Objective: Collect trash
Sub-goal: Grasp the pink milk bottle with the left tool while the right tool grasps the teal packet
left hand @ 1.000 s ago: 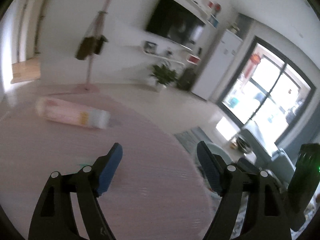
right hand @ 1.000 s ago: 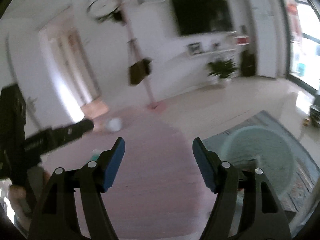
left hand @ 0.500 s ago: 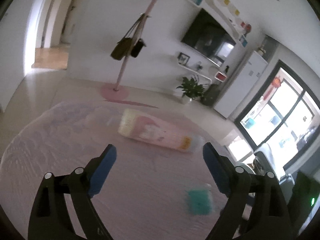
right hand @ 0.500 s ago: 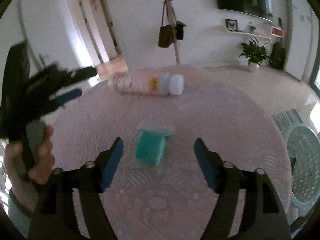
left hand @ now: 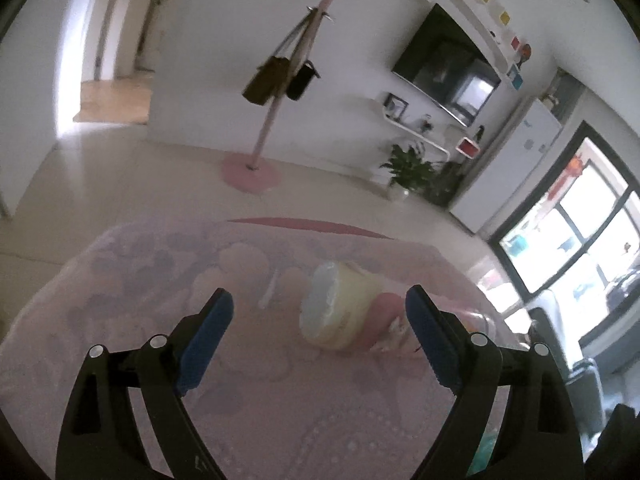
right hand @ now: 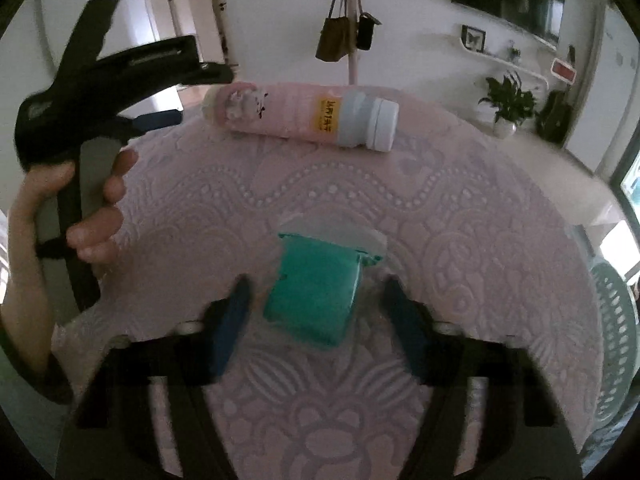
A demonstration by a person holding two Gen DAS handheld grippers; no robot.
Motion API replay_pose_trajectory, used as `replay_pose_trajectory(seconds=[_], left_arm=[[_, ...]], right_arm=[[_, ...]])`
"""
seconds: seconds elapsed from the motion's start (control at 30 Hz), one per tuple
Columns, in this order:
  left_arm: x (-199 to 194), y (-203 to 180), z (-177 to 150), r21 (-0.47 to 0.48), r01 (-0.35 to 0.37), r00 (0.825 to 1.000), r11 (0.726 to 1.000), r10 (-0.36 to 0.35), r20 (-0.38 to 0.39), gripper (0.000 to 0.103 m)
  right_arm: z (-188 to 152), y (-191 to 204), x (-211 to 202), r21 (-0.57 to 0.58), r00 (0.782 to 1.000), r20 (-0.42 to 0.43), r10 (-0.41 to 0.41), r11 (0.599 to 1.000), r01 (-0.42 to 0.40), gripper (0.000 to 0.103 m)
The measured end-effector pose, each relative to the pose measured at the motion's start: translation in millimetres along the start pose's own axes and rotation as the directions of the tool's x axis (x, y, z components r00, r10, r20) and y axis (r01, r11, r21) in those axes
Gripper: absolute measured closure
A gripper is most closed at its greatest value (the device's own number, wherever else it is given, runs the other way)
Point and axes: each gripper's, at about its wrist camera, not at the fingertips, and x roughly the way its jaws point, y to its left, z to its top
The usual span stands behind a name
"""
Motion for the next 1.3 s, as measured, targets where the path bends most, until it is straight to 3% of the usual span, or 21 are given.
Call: replay_pose_trajectory(seconds=[0.03,0.2,0.27,0.4,0.63,0.73,0.87,0.93,1.07,1.1,1.2,1.3], left_arm=[[3,0,0,0.005,0.021,1.0,1.0,-0.021,-0.014,0.021],[6,-11,-10,0.056,0.065,0.996,0.996,-0.061,-0.061,0.046],[-1,-17,-17,0.091,0.048,0.996,0.995,-0.041,-0.074,0.048],[-16,-36,-39,0.162,0.079,0.993,0.984,-0.062,-0.104,0.049],[-43,-68,-81,0.235,0.208,0.971,0.95,-0.171,-0.17,0.048],[-55,-81,-95,0.301,0.196,0.973,0.933,-0.147,-0.178,0.041],[-73,-92,-88,0.325,0.205,0.976,0.923,-0.169,-0.135,0.024],[-72,-100,-80,0.358,0.148,0.988,0.922,-0.123,-0.093,0.017],[-33,-111,-62,0.407,-0.049,0.996,0.912,0.075,-0.05,0.014],[-23,-110,-57,0.399,-0.057,0.994,0.915,0.088,-0.06,0.014],[9,-108,-50,0.368,0.007,0.986,0.93,0.054,-0.155,0.014],[34,-117,-49,0.402,-0.023,0.979,0.915,0.102,-0.177,0.017]], right_arm=[[-1,2,0,-0.015,1.0,0.005,-0.027,1.0,0.027,0.066],[-6,-13,-14,-0.009,0.999,0.033,-0.01,1.0,0.011,0.067],[-8,-27,-25,0.007,0.998,0.067,-0.019,1.0,0.019,0.067],[-13,-49,-33,0.037,0.994,0.098,-0.05,0.998,0.047,0.067],[-23,-77,-35,0.148,0.996,0.094,0.004,0.989,-0.018,0.067],[-25,-80,-36,0.155,0.995,0.1,0.026,0.987,-0.041,0.067],[-27,-92,-42,0.188,0.992,0.122,0.04,0.98,-0.063,0.067],[-28,-98,-46,0.214,0.989,0.146,0.036,0.975,-0.067,0.067],[-21,-104,-44,0.196,0.99,0.134,0.037,0.979,-0.063,0.067],[-19,-107,-45,0.19,0.99,0.14,0.029,0.98,-0.055,0.067],[-16,-115,-43,0.206,0.988,0.151,0.04,0.976,-0.07,0.067],[-14,-108,-39,0.17,0.99,0.139,0.033,0.984,-0.057,0.067]])
